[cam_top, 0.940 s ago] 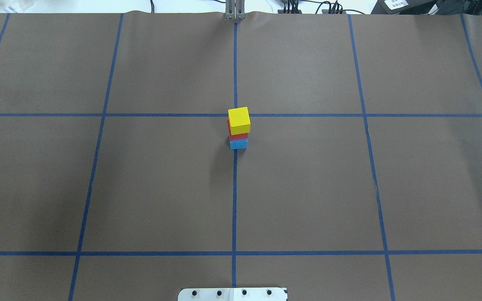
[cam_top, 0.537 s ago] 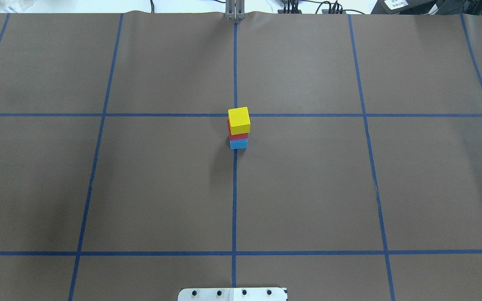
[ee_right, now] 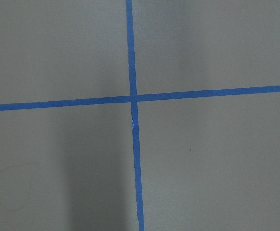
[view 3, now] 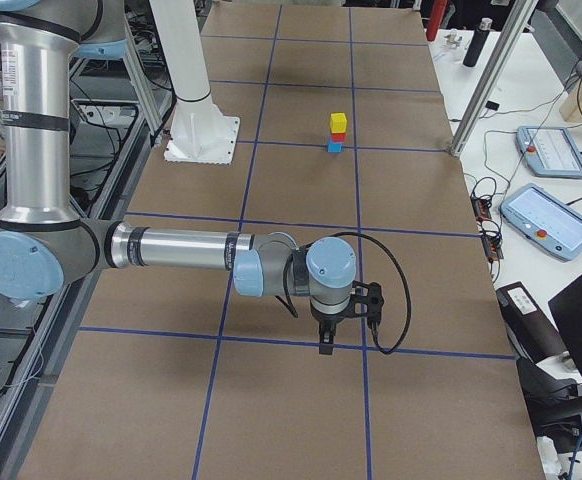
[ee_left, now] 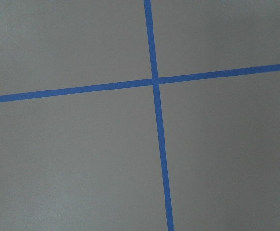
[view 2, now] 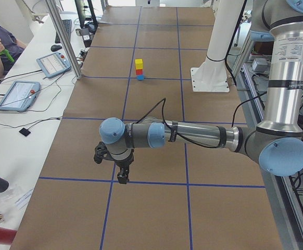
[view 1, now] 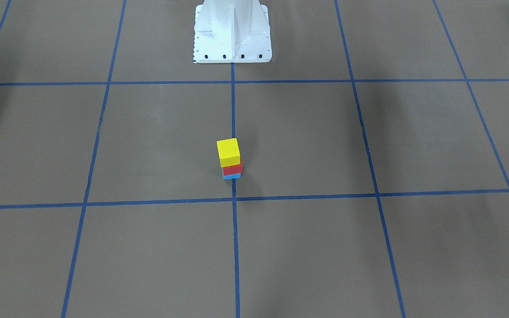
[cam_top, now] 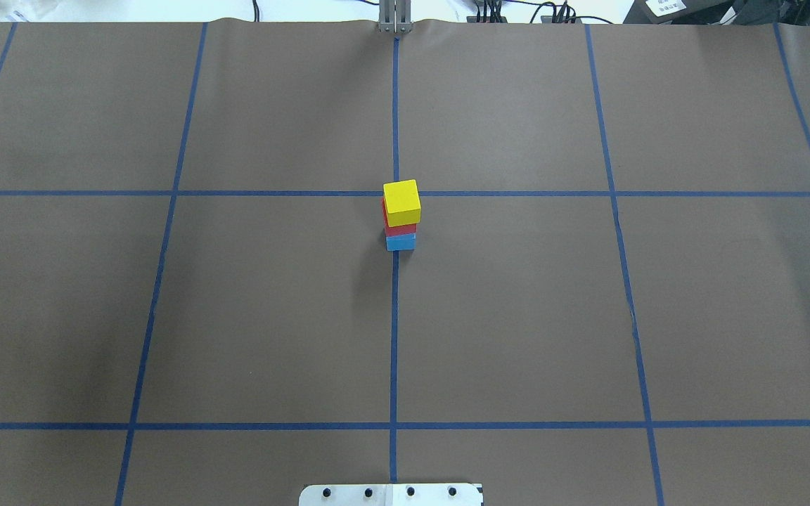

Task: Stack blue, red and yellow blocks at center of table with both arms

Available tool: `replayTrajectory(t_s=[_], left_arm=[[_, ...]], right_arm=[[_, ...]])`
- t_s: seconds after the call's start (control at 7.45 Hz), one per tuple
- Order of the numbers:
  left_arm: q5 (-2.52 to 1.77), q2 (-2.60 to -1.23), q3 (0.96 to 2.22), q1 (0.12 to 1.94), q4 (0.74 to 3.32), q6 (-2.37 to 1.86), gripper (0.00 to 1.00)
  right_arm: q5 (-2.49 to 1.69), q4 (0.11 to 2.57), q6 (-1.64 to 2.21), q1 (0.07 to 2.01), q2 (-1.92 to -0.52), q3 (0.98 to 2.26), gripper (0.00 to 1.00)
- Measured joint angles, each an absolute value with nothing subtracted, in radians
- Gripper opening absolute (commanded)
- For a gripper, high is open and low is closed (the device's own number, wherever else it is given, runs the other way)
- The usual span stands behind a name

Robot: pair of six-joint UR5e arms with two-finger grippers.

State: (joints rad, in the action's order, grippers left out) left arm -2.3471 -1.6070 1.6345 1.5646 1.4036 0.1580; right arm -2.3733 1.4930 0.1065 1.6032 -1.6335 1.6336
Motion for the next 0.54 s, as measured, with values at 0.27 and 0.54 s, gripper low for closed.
replayTrajectory(t_s=[0.27, 0.54], left_arm=[[-2.347, -1.607, 1.635, 1.565, 1.404, 0.158, 1.0], [-2.347, -1.609, 1.635, 1.565, 1.404, 0.157, 1.0]], right_arm=[[-2.373, 1.504, 0.109, 1.605, -1.63, 1.637, 1.0], [-2.373, 1.514, 0.109, 1.607, -1.626, 1.637, 1.0]])
